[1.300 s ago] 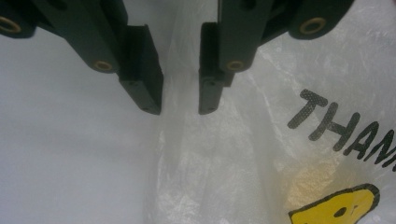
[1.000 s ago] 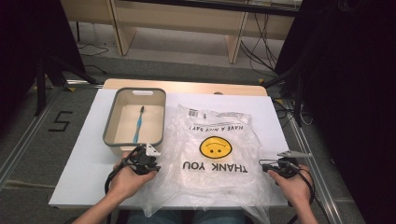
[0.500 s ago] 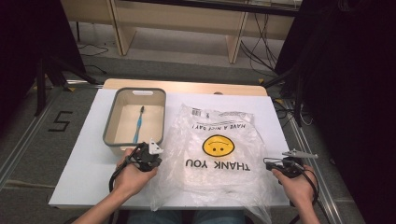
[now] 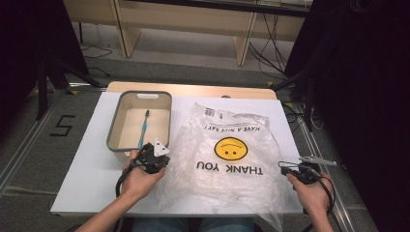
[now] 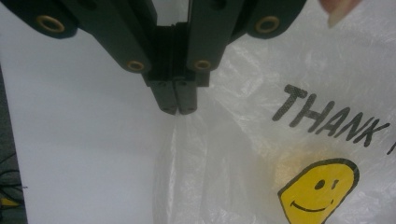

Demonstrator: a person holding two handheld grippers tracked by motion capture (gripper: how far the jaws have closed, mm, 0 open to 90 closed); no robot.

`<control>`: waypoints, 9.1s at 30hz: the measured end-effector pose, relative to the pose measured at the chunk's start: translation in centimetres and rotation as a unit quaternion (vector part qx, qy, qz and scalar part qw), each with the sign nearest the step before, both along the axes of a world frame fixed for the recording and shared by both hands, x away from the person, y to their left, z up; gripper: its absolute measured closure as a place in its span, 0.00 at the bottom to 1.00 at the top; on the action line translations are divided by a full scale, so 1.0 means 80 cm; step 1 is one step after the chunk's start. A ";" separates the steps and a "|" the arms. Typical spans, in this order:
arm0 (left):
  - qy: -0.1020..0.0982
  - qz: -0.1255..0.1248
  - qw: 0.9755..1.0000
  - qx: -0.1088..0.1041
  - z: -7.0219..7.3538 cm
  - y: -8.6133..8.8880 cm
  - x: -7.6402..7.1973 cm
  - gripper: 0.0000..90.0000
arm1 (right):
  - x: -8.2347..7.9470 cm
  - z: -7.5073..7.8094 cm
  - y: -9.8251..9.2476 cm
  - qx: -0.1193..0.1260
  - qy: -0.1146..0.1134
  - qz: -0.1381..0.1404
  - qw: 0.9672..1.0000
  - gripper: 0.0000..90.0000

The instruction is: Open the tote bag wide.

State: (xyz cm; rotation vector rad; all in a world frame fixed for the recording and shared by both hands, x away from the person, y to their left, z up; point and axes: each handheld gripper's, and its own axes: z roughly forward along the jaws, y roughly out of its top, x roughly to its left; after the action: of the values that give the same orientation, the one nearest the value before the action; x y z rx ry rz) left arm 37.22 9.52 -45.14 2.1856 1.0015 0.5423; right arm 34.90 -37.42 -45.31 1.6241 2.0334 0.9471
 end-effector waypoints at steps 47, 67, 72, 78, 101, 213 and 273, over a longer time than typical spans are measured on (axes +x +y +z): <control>0.087 -0.019 0.994 0.059 -0.016 -0.033 -0.006 0.99 | -0.008 -0.001 -0.008 0.003 0.003 -0.014 1.000 1.00; 0.019 0.004 1.000 0.021 0.060 -0.037 0.033 1.00 | -0.007 0.000 -0.005 -0.001 0.002 -0.012 1.000 1.00; 0.002 0.010 1.000 0.020 0.074 -0.036 0.044 1.00 | -0.007 -0.001 -0.002 -0.001 -0.002 -0.011 1.000 1.00; -0.007 0.019 0.999 0.027 0.080 -0.034 0.063 0.99 | -0.006 0.000 0.005 -0.003 -0.012 -0.012 1.000 1.00; -0.029 0.053 0.997 0.044 0.088 -0.029 0.111 0.99 | 0.003 -0.007 0.043 -0.029 -0.016 0.024 0.999 1.00; -0.029 -0.087 0.996 -0.012 -0.012 -0.029 -0.033 0.39 | 0.041 0.017 0.187 -0.060 -0.074 0.260 0.961 0.50; -0.029 -0.099 0.995 -0.011 -0.016 -0.039 -0.033 0.41 | 0.053 -0.015 0.238 -0.119 -0.003 0.307 0.944 1.00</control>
State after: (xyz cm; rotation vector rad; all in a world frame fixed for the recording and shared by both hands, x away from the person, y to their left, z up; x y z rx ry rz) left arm 34.58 6.43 -46.38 2.2058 0.7462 0.4950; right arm 39.10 -18.40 -46.51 0.8631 2.5900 0.8376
